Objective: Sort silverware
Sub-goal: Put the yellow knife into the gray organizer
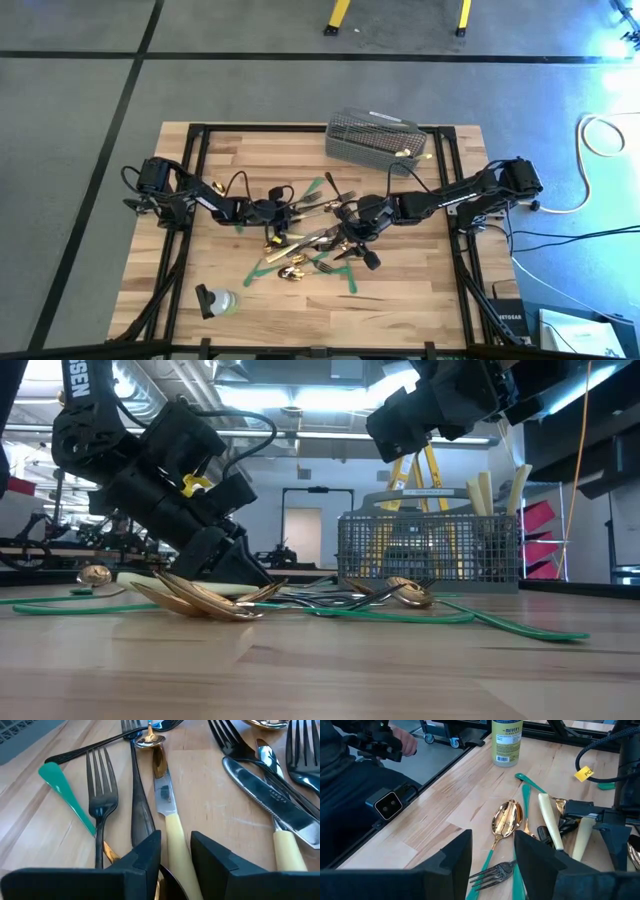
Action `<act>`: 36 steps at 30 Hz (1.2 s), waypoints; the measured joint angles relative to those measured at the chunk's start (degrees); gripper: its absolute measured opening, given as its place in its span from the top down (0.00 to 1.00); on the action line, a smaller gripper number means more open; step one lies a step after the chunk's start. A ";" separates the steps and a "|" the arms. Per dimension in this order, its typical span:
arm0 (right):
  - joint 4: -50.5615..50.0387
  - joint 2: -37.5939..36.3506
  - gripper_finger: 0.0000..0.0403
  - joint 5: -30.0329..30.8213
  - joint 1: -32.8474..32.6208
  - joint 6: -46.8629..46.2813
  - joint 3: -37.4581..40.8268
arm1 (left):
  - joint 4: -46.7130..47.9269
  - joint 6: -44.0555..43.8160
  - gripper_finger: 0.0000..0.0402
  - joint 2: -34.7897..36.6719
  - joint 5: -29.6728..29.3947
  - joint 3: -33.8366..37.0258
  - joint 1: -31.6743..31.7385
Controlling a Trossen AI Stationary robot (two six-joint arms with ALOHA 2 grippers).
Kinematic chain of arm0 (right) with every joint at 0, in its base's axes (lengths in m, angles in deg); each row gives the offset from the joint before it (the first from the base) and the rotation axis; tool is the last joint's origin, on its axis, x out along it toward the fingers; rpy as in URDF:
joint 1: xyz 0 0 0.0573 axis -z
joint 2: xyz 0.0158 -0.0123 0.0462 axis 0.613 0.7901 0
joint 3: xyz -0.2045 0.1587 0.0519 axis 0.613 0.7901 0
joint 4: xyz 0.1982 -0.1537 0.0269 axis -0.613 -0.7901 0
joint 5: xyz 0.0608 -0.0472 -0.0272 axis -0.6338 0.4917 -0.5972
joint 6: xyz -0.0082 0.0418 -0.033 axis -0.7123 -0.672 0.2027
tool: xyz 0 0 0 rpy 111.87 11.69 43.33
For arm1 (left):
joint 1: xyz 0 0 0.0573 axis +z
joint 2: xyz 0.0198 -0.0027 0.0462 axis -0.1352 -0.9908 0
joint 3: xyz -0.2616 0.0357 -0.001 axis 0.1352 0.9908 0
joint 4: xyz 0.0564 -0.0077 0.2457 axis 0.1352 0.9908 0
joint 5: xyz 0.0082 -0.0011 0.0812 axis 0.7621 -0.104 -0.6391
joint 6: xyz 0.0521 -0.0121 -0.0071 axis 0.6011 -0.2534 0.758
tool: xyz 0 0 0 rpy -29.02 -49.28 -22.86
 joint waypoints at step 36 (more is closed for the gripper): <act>0.00 0.04 0.67 0.04 -0.01 0.00 0.00 | -3.36 1.96 0.78 -0.33 2.62 0.24 -4.57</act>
